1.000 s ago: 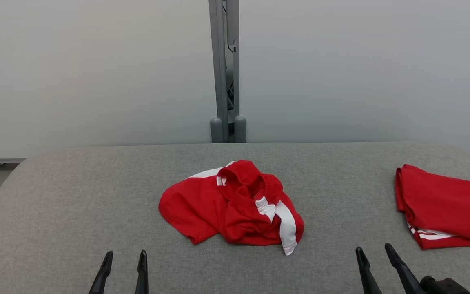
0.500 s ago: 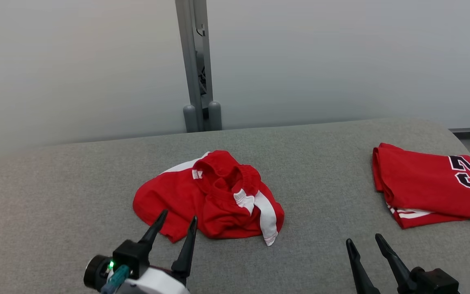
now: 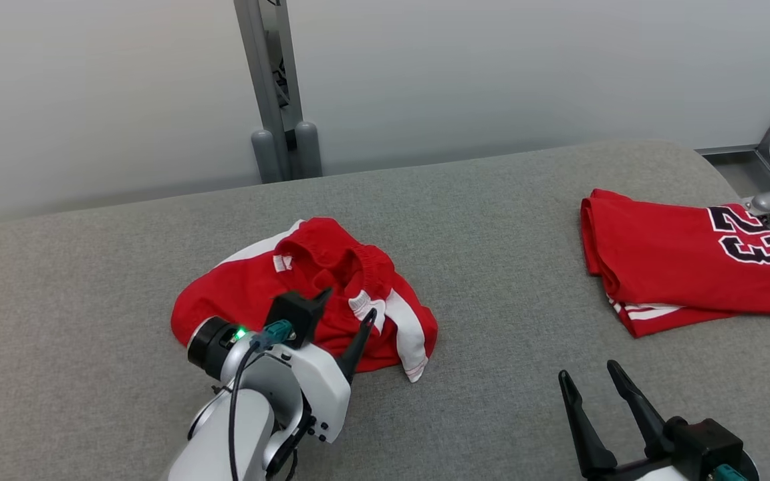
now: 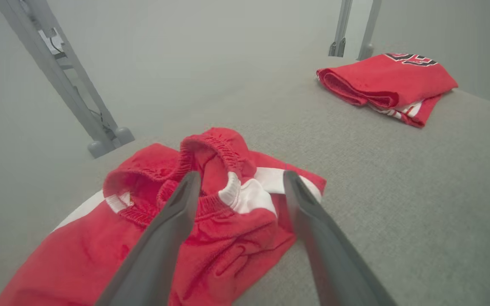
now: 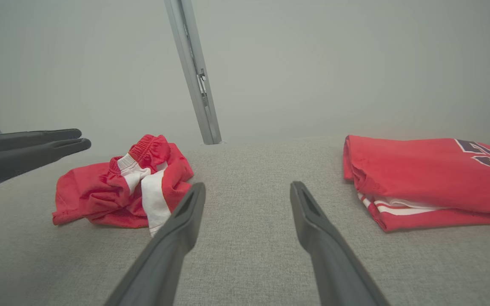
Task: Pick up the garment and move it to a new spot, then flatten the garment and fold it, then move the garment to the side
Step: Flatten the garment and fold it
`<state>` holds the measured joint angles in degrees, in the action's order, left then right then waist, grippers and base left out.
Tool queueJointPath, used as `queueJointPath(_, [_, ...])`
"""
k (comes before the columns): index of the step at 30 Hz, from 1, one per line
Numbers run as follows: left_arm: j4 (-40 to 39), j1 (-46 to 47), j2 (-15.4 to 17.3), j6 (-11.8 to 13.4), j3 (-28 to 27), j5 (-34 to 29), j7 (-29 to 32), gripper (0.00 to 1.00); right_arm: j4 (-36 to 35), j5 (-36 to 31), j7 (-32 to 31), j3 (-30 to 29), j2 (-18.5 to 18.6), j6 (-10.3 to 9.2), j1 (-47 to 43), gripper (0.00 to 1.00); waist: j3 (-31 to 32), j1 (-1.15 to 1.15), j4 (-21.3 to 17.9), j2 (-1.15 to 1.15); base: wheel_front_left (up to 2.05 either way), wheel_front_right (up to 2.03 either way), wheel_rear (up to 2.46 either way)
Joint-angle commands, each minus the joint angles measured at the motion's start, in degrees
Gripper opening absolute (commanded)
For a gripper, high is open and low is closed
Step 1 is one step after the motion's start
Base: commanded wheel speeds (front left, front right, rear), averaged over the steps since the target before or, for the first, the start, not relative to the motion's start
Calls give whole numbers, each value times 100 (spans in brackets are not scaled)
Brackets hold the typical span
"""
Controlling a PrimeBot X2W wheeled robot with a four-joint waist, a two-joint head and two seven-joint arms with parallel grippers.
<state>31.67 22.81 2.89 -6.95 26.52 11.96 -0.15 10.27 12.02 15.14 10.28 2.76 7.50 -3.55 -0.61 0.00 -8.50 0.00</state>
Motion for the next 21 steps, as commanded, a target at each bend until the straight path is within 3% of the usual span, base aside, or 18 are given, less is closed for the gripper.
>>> queueJointPath(1, [75, 145, 35, -12, 47, -73, 89, 100, 10, -37, 4, -5, 28, -2, 71, 100, -52, 0, -45, 0, 0, 0, 0])
queueJointPath(20, [818, 1026, 288, -56, 642, -137, 566, 100, -50, 26, 4, 63, 28, -2, 300, 100, -461, 0, -290, 0, 0, 0, 0])
queueJointPath(21, [865, 1047, 297, -57, 678, -124, 594, 95, -51, 32, 4, 64, 29, -2, 308, 100, -479, 0, -298, 0, 0, 0, 0])
